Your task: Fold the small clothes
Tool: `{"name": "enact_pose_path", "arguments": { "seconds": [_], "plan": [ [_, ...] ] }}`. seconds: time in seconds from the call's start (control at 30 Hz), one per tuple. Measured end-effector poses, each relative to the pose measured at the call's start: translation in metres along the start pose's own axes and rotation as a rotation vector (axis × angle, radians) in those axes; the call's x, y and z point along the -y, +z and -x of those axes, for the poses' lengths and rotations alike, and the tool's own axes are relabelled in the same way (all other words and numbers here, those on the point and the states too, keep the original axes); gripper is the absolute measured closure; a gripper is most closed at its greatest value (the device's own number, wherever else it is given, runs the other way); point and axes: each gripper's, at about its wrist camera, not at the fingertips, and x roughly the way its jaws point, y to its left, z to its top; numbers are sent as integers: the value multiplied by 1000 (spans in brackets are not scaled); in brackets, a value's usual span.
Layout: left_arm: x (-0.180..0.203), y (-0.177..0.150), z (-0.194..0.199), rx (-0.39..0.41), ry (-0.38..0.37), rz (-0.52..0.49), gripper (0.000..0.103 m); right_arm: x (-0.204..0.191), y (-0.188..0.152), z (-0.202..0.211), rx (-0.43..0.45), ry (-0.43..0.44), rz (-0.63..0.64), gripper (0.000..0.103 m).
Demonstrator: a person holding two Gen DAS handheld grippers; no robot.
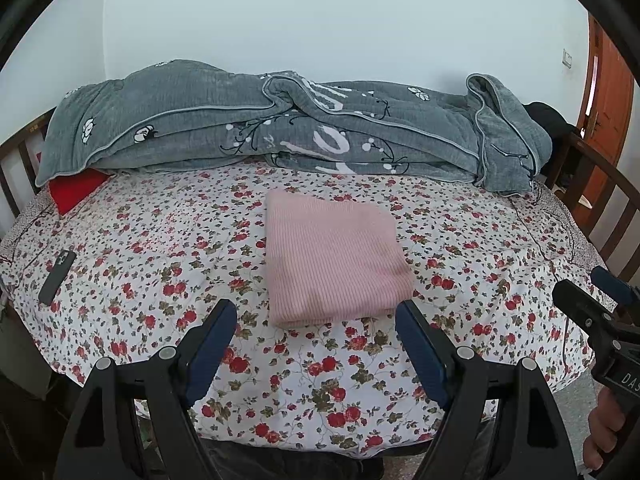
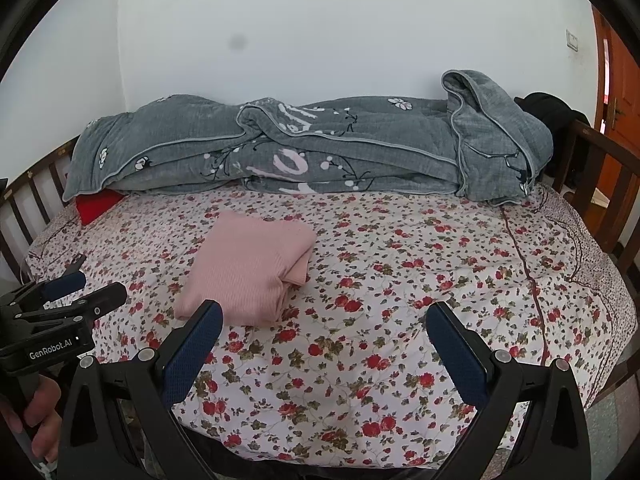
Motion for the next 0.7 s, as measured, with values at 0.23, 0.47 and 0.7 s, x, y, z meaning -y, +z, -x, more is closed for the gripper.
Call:
{"name": "enact_pose_path", "arguments": {
  "seconds": [0.23,0.47,0.7],
  "plan": [
    [0,1,0,-2,1,-1,22,0,0,1,0,0,2,3],
    [2,1,1,4,1,-2,22,2,1,1,0,3,-10,3],
    [2,2,3,14,1,-1,20,0,3,1,-2,2,-2,3]
  ]
}}
